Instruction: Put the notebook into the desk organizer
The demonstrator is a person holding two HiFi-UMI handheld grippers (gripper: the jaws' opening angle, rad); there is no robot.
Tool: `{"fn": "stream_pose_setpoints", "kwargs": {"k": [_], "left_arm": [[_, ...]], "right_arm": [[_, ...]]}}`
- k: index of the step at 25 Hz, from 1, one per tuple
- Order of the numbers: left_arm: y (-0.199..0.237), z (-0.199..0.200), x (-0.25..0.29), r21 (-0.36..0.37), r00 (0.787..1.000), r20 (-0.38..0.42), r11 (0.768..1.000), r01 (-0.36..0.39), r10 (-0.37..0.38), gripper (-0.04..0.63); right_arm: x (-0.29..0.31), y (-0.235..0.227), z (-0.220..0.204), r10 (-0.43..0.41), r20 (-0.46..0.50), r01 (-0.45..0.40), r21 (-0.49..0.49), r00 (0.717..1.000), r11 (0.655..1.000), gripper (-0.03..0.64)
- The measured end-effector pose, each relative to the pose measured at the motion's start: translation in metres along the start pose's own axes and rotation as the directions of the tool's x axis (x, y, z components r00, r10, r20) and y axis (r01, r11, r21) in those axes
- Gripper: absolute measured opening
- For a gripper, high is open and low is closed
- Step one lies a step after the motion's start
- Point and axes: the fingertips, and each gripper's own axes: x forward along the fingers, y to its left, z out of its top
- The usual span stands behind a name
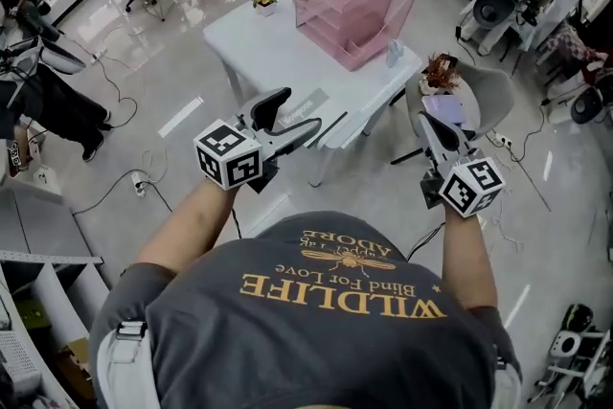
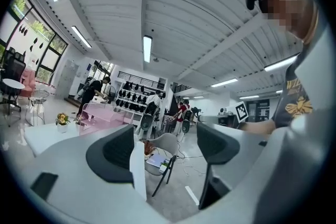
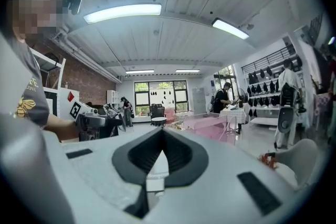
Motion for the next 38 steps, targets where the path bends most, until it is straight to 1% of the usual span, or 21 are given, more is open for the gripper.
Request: {"fn": "stream_pose_setpoints", "kwargs": {"k": [5,9,14,18,21,24,26,28,30,31,33,36,38], "left_arm": [[0.040,0.001,0.022,-0.022,1.000,-0.005,1.000,-0.008,0.008,0.368],[0.061,-0.006,0.048,-0.034,0.999,-0.023,0.998,-0.046,0.045,0.368],[0.083,-0.012,0.095,-0.041,0.990,-0.022,0.990,-0.138,0.137,0.368],[0.095,-0.014,0.135,-0.101,0.976,-0.010,0.971,-0.218,0.219,0.368],[0.107,-0.016,0.148,-0.127,0.961,-0.010,0.953,-0.274,0.275,0.368],[0.124,-0.020,0.145,-0.144,0.951,-0.021,0.940,-0.310,0.310,0.368],[0.141,-0.023,0.138,-0.168,0.946,-0.020,0.932,-0.321,0.322,0.368],[0.158,-0.032,0.127,-0.196,0.944,-0.031,0.924,-0.329,0.329,0.368],[0.177,-0.047,0.113,-0.206,0.938,-0.062,0.915,-0.347,0.342,0.368],[0.188,-0.056,0.105,-0.215,0.933,-0.078,0.908,-0.359,0.351,0.368],[0.204,-0.079,0.091,-0.253,0.922,-0.110,0.886,-0.388,0.372,0.367],[0.214,-0.128,0.076,-0.317,0.899,-0.179,0.842,-0.437,0.400,0.367],[0.218,-0.162,0.069,-0.346,0.885,-0.233,0.816,-0.464,0.404,0.367]], "right_arm": [[0.036,-0.029,-0.002,0.002,-0.016,-0.002,0.014,1.000,1.000,0.000],[0.061,-0.063,-0.010,0.040,-0.022,-0.040,0.033,0.999,0.999,0.000],[0.097,-0.122,-0.012,0.142,-0.004,-0.142,0.039,0.990,0.989,0.000],[0.120,-0.170,-0.010,0.229,-0.019,-0.229,0.021,0.973,0.973,0.000],[0.140,-0.198,-0.010,0.264,-0.019,-0.263,0.043,0.964,0.964,0.000],[0.158,-0.202,-0.015,0.286,-0.027,-0.284,0.060,0.958,0.957,0.000],[0.173,-0.200,-0.017,0.289,-0.038,-0.287,0.058,0.957,0.956,0.000],[0.188,-0.191,-0.020,0.288,-0.050,-0.285,0.053,0.956,0.957,0.000],[0.202,-0.177,-0.023,0.292,-0.062,-0.291,0.037,0.954,0.956,0.000],[0.208,-0.172,-0.024,0.295,-0.068,-0.294,0.030,0.953,0.955,0.000],[0.219,-0.165,-0.028,0.297,-0.086,-0.296,0.030,0.951,0.955,0.000],[0.234,-0.159,-0.039,0.302,-0.116,-0.298,0.049,0.946,0.953,0.000],[0.243,-0.156,-0.047,0.308,-0.125,-0.304,0.051,0.943,0.951,0.000]]}}
